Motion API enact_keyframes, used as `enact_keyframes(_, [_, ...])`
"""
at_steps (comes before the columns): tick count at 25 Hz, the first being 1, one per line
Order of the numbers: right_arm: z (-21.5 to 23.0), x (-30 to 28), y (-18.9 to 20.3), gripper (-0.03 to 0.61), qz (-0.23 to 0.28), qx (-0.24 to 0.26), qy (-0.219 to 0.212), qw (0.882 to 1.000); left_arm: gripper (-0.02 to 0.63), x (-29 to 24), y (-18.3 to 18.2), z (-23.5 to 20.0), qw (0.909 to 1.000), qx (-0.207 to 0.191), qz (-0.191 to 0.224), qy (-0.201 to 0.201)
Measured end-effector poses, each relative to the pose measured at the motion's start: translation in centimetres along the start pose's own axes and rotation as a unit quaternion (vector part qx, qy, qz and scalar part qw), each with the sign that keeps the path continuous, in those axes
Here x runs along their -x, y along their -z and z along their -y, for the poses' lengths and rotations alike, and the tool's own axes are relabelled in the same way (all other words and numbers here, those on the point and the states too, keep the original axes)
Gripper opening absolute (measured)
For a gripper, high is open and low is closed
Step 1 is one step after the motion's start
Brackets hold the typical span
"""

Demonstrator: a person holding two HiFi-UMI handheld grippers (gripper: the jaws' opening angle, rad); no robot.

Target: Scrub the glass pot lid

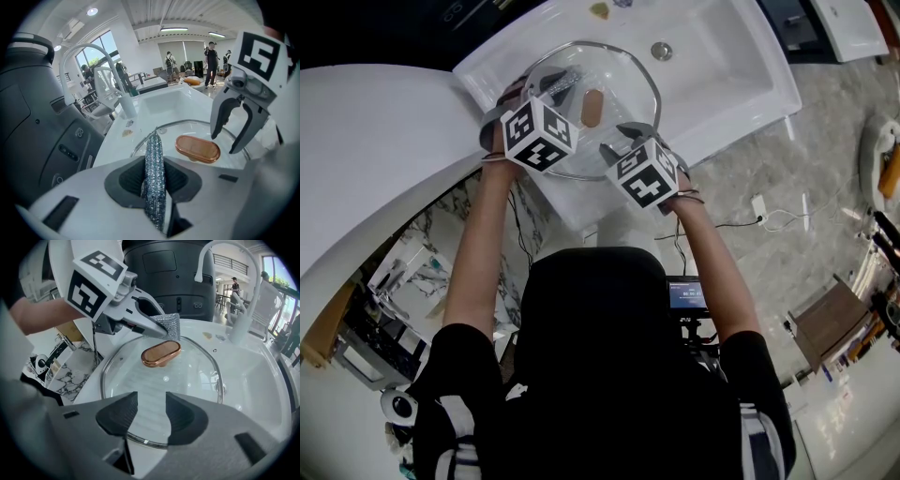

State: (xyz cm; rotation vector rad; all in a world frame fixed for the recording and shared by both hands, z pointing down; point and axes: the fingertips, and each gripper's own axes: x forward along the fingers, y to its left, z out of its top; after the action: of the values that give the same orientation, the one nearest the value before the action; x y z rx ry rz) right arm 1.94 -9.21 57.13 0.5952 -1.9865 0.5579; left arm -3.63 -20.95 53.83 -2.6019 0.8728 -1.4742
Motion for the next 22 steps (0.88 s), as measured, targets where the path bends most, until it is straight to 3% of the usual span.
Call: enact_keyframes(22, [0.3, 0.0, -0.1, 0.172, -0.003, -0.001, 0.002, 1.000, 0.080, 3.6, 2.6, 4.0, 0.9994, 0.029, 0.013, -0.012])
